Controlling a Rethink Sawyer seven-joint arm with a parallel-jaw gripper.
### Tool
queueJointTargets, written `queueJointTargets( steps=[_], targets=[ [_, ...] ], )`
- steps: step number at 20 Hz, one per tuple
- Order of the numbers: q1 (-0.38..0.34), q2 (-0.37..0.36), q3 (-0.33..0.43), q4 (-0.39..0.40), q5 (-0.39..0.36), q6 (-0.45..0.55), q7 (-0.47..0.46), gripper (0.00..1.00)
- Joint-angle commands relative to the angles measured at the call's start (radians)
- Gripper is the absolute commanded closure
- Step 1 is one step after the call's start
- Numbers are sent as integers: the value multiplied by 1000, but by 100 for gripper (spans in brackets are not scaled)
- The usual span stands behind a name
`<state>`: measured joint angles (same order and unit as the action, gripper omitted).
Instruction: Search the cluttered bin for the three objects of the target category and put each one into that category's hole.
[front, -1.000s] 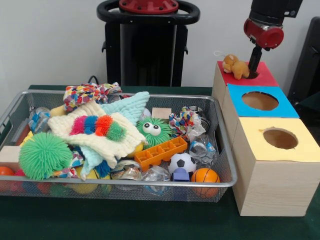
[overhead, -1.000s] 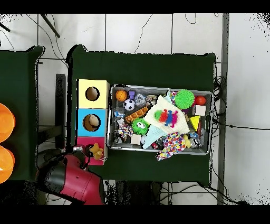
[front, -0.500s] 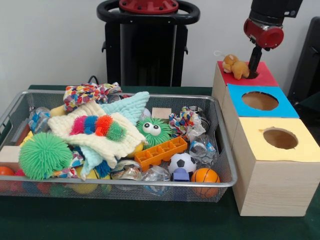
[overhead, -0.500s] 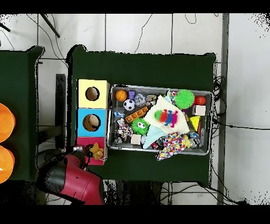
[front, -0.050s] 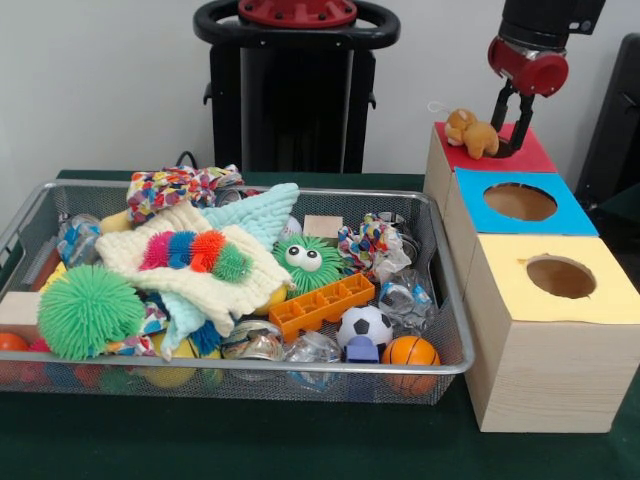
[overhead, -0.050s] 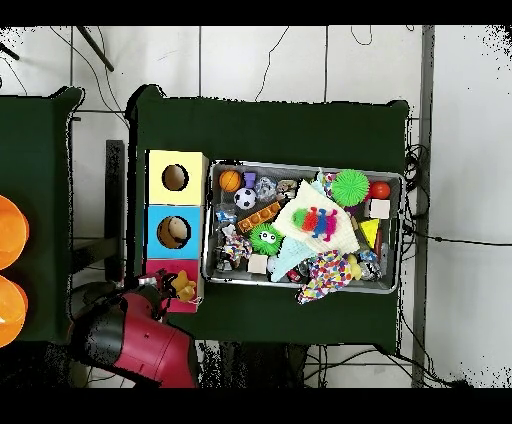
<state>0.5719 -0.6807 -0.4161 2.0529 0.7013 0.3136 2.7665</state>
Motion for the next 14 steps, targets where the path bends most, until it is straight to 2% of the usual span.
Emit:
queueJointTargets(
  steps=[1, 14],
  targets=[
    [-28, -3, 86, -55, 8, 91, 169, 0],
    [-58, -9, 104, -44, 6, 68, 137, 0]
  ],
)
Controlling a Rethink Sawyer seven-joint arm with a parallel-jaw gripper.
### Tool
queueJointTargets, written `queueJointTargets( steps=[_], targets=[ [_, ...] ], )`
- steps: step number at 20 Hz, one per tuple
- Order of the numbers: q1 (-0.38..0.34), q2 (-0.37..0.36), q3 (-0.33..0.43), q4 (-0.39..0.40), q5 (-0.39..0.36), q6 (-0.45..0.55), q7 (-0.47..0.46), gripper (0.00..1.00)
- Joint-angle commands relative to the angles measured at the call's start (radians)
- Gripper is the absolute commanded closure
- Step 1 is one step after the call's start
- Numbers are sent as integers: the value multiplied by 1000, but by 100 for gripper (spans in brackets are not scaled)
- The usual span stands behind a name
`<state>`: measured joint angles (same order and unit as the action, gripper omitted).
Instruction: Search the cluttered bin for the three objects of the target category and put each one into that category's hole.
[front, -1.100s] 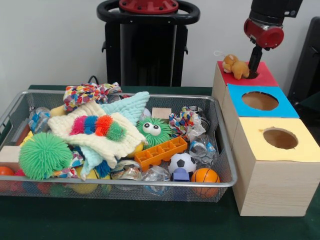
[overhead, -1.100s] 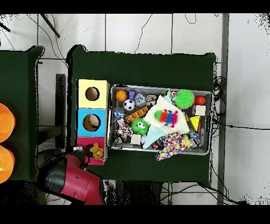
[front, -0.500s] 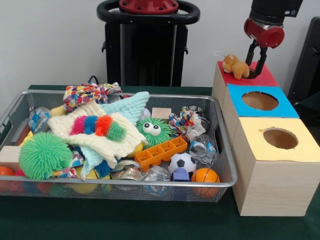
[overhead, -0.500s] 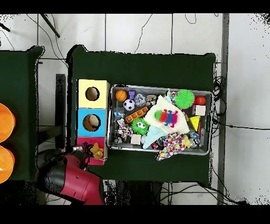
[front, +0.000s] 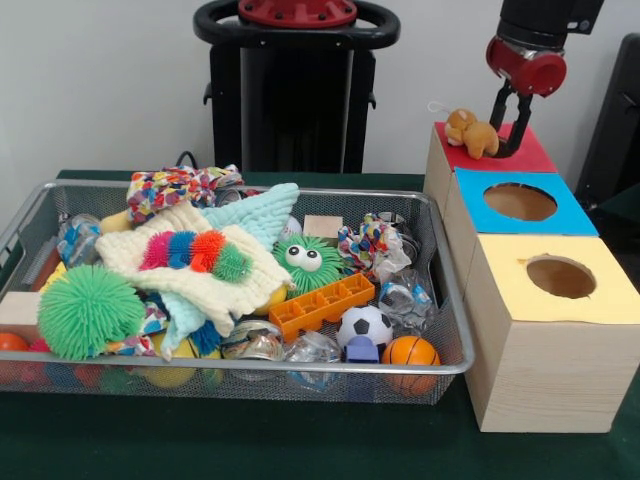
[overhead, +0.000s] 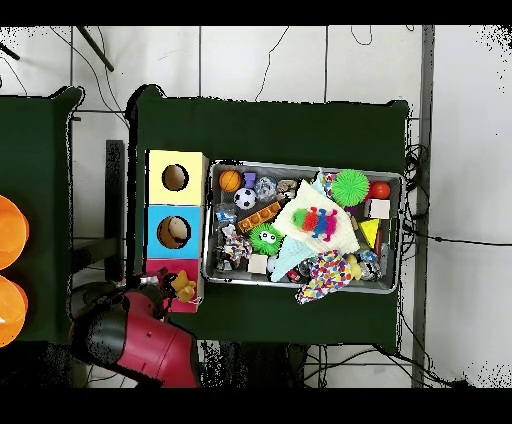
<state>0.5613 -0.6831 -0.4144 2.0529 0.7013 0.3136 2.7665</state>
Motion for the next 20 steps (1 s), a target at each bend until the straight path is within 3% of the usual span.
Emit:
queueJointTargets(
  steps=[1, 9, 20],
  targets=[
    [-48, -8, 102, -44, 5, 70, 137, 0],
    [-23, 3, 63, -56, 22, 101, 212, 0],
    [-36, 3, 67, -46, 18, 85, 193, 0]
  ],
)
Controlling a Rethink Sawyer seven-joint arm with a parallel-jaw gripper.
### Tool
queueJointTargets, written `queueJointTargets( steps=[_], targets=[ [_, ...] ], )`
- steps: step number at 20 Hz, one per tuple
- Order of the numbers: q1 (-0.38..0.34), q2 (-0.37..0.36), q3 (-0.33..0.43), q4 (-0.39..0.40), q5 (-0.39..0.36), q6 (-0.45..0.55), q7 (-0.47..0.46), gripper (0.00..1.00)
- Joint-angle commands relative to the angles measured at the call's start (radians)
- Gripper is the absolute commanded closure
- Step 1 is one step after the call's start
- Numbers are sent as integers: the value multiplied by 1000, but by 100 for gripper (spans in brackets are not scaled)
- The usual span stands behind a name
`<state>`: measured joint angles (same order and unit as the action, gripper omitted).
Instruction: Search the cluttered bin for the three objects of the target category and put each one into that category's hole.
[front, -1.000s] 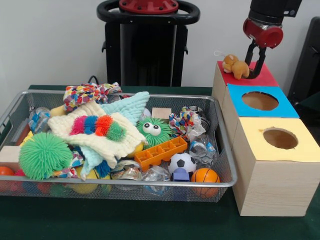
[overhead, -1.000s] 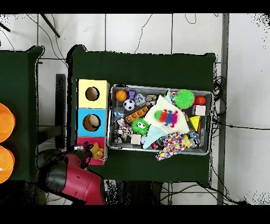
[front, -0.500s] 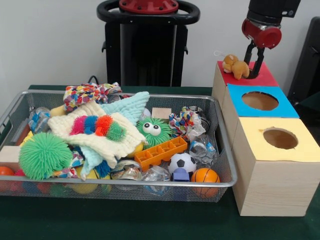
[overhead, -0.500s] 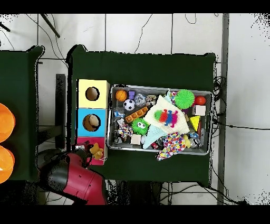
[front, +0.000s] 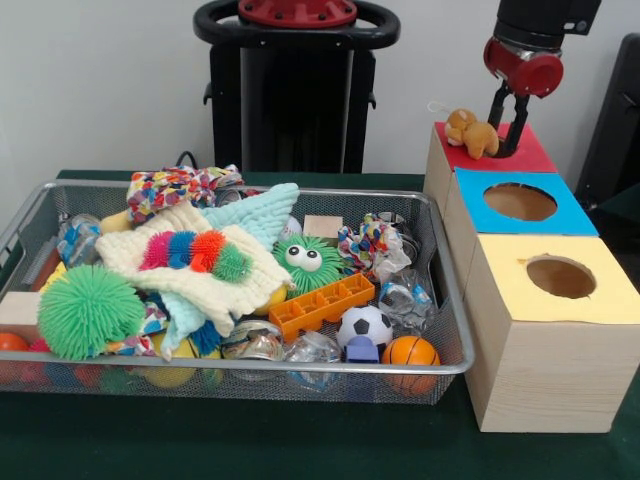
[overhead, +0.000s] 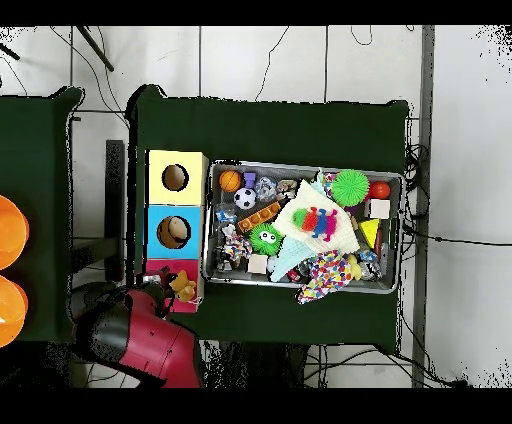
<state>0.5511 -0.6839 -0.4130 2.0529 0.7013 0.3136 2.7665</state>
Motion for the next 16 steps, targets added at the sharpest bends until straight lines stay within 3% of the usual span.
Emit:
queueJointTargets(
  steps=[1, 7, 8, 16],
  targets=[
    [-28, 5, 70, -45, 19, 80, 190, 0],
    [-34, 12, 67, -42, 3, 72, 164, 0],
    [-31, 13, 63, -42, 2, 68, 166, 100],
    [-47, 12, 91, -29, 23, 34, 170, 100]
  ],
)
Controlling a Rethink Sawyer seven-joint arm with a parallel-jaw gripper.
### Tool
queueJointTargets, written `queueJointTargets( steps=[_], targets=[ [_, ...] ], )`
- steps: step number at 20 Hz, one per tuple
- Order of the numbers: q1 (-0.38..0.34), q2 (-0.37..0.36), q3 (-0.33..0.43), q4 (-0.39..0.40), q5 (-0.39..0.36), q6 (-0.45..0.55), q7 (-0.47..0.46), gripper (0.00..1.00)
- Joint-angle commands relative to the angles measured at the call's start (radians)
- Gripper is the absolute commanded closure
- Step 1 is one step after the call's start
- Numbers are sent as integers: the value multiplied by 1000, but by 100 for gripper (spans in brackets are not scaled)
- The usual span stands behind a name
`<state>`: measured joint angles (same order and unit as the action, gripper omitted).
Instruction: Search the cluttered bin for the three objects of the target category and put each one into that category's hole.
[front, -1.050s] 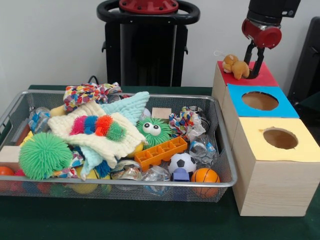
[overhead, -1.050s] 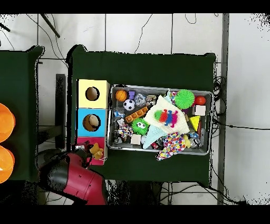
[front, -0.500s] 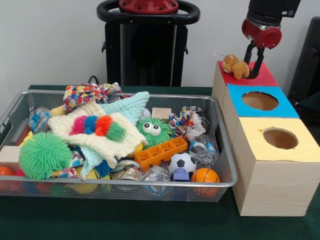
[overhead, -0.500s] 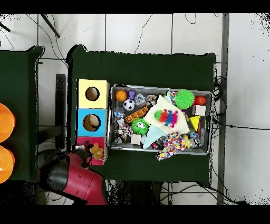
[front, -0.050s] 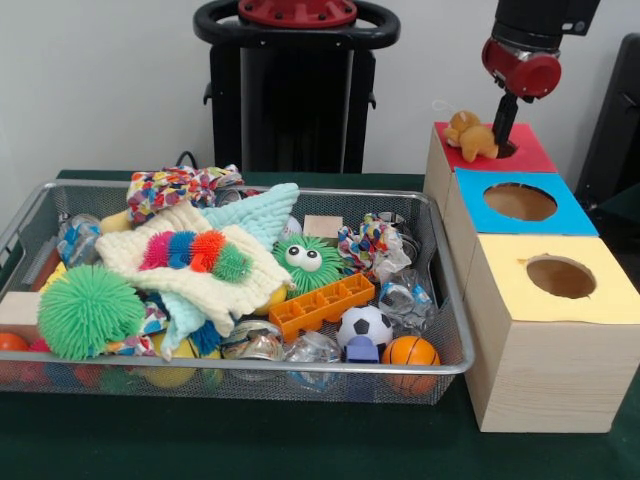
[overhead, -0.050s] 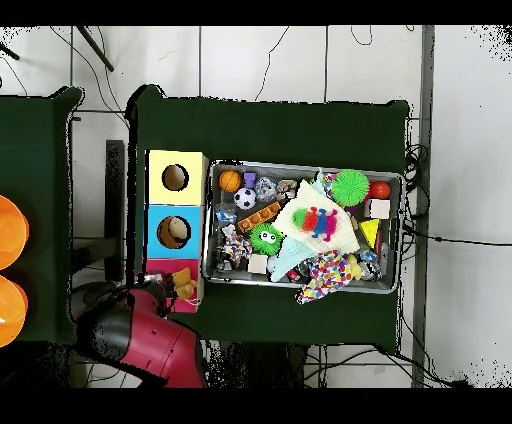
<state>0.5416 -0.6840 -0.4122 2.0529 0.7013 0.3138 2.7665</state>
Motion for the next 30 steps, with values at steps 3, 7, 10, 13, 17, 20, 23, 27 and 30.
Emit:
queueJointTargets(
  steps=[3, 7, 10, 13, 17, 20, 23, 27, 30],
  targets=[
    [-28, 14, 83, -37, 21, 43, 179, 100],
    [-31, 16, 87, -36, 23, 40, 178, 100],
    [-33, 16, 94, -33, 26, 33, 177, 100],
    [-38, 16, 100, -30, 27, 26, 173, 100],
    [-40, 12, 102, -26, 28, 26, 172, 100],
    [-28, 9, 95, -32, 29, 41, 185, 100],
    [-11, 10, 86, -44, 30, 56, 204, 100],
    [-9, 14, 98, -42, 40, 46, 212, 100],
    [2, 14, 98, -39, 45, 42, 223, 100]
  ],
)
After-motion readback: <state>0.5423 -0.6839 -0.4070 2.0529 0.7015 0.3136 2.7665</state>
